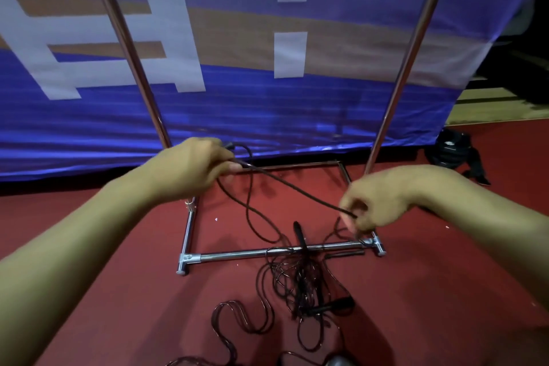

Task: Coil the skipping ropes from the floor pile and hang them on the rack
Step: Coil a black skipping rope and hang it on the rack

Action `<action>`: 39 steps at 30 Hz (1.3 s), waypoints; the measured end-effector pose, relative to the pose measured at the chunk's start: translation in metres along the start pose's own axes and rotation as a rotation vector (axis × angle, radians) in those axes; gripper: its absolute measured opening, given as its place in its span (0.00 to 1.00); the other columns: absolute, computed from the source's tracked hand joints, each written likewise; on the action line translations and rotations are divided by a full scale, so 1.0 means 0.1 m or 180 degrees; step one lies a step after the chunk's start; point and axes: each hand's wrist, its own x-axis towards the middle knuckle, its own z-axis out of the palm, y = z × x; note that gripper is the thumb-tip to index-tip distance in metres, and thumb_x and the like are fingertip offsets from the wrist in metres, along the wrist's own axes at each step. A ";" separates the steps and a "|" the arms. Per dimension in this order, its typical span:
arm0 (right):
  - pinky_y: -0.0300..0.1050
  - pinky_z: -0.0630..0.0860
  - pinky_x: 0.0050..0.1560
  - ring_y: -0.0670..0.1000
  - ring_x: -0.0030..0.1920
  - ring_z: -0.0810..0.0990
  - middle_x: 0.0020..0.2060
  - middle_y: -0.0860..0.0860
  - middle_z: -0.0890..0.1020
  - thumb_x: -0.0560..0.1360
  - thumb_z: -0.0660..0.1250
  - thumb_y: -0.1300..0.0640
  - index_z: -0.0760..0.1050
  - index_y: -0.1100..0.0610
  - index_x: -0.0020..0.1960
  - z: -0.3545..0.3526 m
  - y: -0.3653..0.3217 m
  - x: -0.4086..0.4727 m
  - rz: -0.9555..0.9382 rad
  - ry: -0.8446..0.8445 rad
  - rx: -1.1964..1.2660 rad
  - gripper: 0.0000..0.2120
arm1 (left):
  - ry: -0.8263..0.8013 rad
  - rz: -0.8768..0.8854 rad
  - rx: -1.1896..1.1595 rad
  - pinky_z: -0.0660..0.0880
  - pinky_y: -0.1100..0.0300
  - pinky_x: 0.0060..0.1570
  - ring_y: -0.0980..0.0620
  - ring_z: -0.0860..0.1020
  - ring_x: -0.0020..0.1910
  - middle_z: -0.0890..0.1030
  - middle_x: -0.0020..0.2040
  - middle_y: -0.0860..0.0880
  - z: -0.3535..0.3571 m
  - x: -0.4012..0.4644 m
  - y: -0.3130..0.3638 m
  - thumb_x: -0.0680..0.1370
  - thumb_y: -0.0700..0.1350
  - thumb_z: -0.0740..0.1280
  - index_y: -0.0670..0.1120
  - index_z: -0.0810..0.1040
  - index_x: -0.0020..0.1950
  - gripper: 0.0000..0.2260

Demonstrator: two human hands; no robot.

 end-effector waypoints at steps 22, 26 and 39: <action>0.48 0.78 0.48 0.45 0.45 0.82 0.43 0.41 0.83 0.83 0.65 0.49 0.78 0.43 0.50 -0.10 -0.53 -0.07 -0.1101 0.1764 0.0709 0.04 | -0.0444 0.0353 -0.0562 0.65 0.68 0.41 0.61 0.72 0.40 0.72 0.43 0.54 0.26 0.02 0.63 0.83 0.59 0.61 0.54 0.81 0.53 0.13; 0.45 0.78 0.46 0.44 0.40 0.80 0.40 0.42 0.82 0.81 0.69 0.50 0.80 0.46 0.50 -0.09 -0.52 -0.03 -0.1120 0.1423 0.0927 0.02 | -0.0315 0.0455 -0.0253 0.73 0.53 0.44 0.60 0.71 0.39 0.70 0.42 0.54 0.28 0.03 0.55 0.84 0.56 0.62 0.54 0.78 0.45 0.12; 0.34 0.73 0.40 0.41 0.35 0.80 0.34 0.43 0.83 0.83 0.66 0.48 0.80 0.49 0.42 0.05 0.02 -0.09 -0.0463 0.1282 0.0818 0.11 | -0.0242 -0.0247 0.0196 0.76 0.50 0.47 0.53 0.73 0.40 0.73 0.41 0.55 0.16 -0.10 -0.23 0.82 0.54 0.66 0.53 0.83 0.47 0.09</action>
